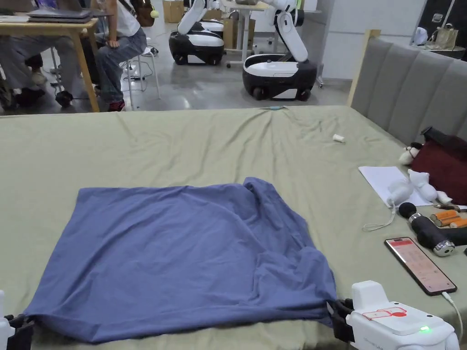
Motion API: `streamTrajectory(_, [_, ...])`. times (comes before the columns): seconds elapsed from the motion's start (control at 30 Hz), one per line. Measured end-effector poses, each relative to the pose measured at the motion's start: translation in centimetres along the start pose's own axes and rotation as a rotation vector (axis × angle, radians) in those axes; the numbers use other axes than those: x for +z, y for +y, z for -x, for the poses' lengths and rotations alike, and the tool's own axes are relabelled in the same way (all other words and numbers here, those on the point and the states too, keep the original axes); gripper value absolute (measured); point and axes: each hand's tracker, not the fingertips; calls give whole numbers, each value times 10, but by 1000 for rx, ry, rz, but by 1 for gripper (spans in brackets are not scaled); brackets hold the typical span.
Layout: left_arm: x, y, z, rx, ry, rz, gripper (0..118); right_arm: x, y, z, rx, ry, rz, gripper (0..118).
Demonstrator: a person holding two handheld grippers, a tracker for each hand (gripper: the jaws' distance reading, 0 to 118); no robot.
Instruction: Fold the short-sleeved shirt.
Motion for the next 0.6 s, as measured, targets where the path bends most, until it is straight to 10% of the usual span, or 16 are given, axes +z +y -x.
streamTrajectory(0.6, [-33, 102, 16, -4, 57, 2, 2, -10, 137, 5, 45, -108, -55, 5])
